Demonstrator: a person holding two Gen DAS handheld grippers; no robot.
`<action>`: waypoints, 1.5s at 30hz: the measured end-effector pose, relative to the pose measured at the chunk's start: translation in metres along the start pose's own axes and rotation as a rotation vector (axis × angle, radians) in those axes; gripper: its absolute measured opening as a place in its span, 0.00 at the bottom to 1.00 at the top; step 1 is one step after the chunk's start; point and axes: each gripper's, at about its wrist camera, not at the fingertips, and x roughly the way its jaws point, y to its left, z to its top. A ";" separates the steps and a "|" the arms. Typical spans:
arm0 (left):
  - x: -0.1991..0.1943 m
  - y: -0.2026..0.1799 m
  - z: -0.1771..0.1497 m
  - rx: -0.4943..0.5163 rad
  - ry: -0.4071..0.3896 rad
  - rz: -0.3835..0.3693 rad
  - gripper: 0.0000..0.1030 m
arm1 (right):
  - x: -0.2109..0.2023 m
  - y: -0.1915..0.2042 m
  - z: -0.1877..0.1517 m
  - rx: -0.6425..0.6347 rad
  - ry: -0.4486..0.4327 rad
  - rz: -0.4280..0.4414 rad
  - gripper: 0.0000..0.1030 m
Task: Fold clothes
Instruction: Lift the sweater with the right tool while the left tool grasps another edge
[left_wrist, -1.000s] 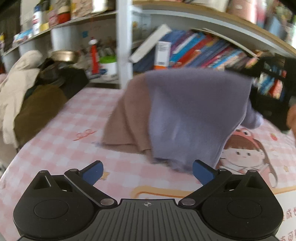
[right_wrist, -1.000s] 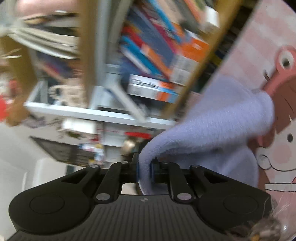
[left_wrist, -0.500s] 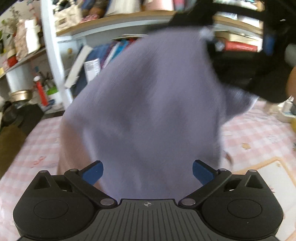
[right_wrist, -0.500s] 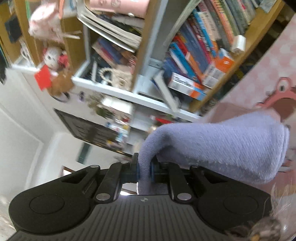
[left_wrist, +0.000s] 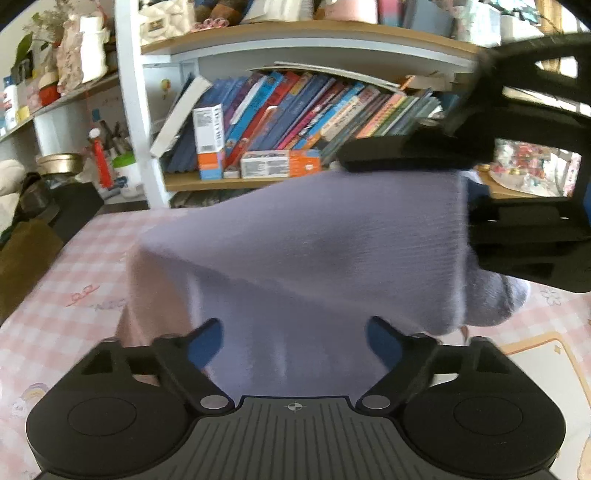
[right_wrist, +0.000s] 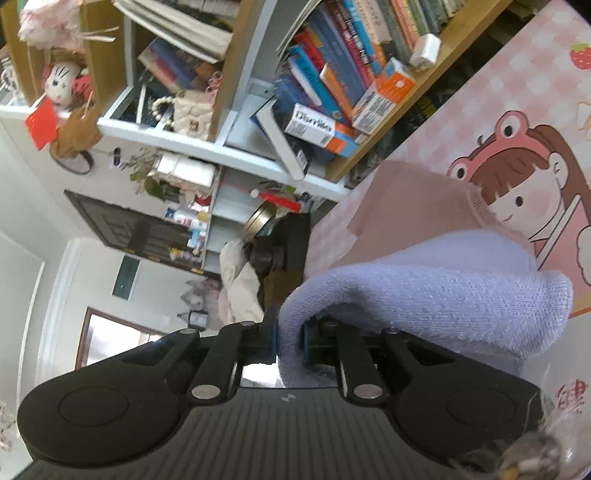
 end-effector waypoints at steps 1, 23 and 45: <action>0.000 0.004 0.000 -0.009 0.003 0.008 0.69 | 0.000 -0.002 0.001 0.007 -0.008 -0.003 0.14; -0.028 0.016 -0.008 -0.015 -0.003 0.016 0.74 | -0.012 -0.056 0.010 0.159 -0.042 -0.079 0.56; 0.006 -0.034 -0.003 -0.056 0.071 -0.032 0.78 | -0.062 -0.100 -0.004 0.363 -0.130 -0.129 0.65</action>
